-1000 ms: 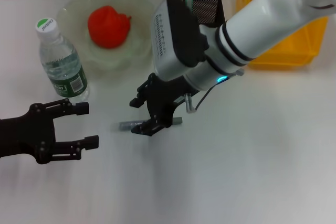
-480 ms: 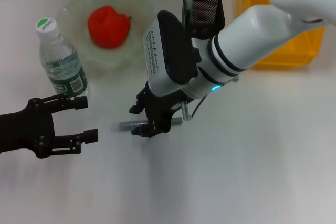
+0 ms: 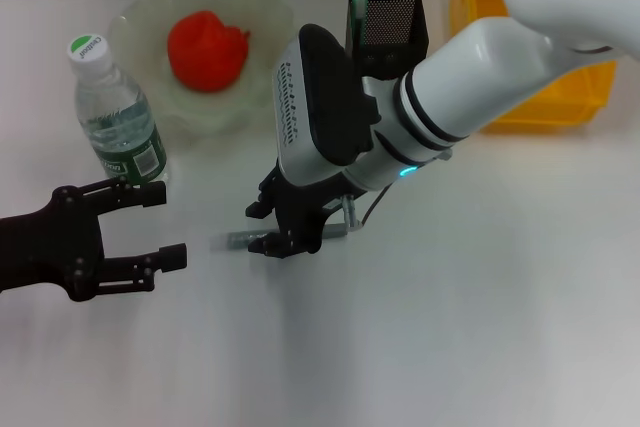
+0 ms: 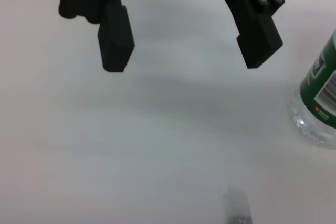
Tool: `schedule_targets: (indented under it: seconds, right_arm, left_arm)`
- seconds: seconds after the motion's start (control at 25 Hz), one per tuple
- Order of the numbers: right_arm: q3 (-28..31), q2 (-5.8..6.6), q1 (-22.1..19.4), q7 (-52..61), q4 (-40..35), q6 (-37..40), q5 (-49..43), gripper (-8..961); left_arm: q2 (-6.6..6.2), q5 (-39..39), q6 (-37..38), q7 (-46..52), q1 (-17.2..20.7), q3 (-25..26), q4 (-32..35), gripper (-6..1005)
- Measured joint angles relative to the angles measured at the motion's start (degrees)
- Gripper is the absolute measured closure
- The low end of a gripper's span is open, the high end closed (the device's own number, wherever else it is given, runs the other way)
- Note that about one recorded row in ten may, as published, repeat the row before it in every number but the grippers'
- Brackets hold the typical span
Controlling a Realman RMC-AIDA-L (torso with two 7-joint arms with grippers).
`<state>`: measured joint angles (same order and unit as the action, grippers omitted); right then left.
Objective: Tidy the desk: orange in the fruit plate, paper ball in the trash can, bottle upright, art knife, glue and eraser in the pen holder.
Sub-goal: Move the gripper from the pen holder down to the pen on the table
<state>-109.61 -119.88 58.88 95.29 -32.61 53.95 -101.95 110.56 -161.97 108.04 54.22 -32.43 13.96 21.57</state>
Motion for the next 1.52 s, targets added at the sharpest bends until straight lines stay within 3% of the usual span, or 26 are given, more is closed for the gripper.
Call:
schedule_targets:
  seconds: [0.24, 0.76, 1.52]
  right_arm:
    - [-0.79, 0.0, -0.19, 0.07, 0.4, -0.29, 0.55, 563]
    - [-1.31, 0.0, -0.78, 0.15, 1.16, -1.58, 1.71, 664]
    - [-2.69, 0.0, -0.79, 0.16, 2.29, -2.32, 2.77, 682]
  left_arm:
    - [0.14, -0.29, 0.0, 0.01, 0.12, -1.16, 0.07, 143]
    - [0.51, -0.07, 0.01, 0.02, 0.71, -2.34, 0.31, 143]
    - [0.63, -0.11, 0.25, -0.31, 0.7, -2.37, 0.31, 143]
